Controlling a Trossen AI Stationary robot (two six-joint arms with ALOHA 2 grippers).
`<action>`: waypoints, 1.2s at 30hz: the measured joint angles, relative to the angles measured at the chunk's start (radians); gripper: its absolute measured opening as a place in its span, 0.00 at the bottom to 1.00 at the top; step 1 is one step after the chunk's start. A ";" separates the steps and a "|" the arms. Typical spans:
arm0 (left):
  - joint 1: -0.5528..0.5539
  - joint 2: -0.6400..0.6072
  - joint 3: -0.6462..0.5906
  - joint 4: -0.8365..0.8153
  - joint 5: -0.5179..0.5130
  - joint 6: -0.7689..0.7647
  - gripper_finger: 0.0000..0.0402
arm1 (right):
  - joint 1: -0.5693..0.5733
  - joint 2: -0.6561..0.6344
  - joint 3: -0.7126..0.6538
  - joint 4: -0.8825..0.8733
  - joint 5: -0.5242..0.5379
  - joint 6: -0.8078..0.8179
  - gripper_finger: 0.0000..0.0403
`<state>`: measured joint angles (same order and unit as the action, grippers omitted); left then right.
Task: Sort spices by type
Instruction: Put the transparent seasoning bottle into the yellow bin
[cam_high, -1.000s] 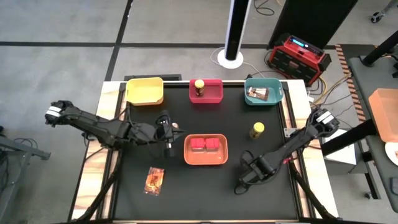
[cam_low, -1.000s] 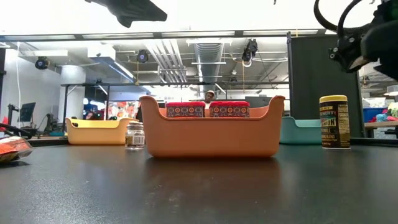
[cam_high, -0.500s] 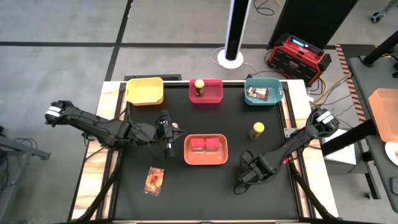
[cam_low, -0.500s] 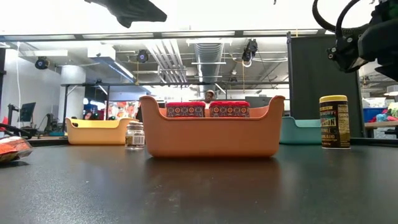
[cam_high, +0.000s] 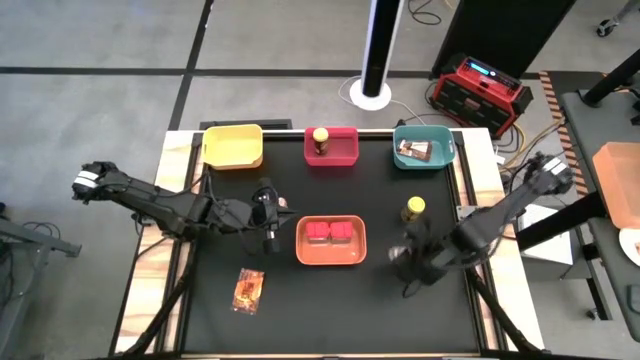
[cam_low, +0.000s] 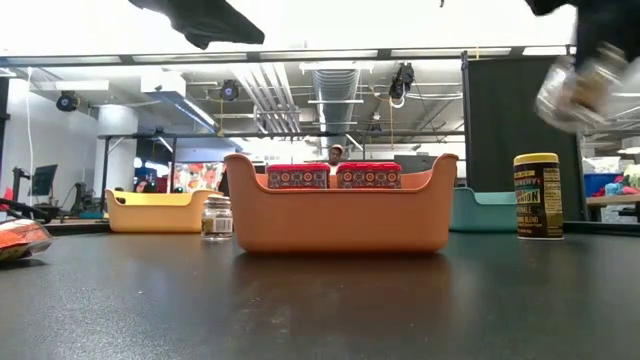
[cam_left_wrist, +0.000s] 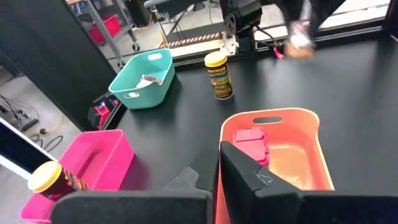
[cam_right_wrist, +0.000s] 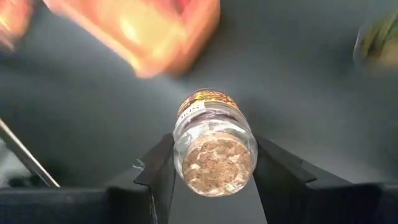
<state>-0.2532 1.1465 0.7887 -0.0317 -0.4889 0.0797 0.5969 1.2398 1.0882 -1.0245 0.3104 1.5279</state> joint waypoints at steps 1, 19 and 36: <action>0.001 0.000 0.000 0.001 0.000 0.011 0.00 | -0.004 -0.035 0.000 0.000 0.061 -0.012 0.42; 0.038 0.006 0.000 0.169 0.000 0.107 0.36 | -0.307 -0.100 -0.005 0.605 0.385 -0.902 0.42; 0.038 0.177 0.002 0.336 -0.014 0.214 0.66 | -0.474 0.099 -0.006 0.831 0.094 -1.016 0.42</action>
<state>-0.2157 1.3235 0.7906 0.3045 -0.5026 0.2940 0.1233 1.3387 1.0821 -0.1935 0.4048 0.5115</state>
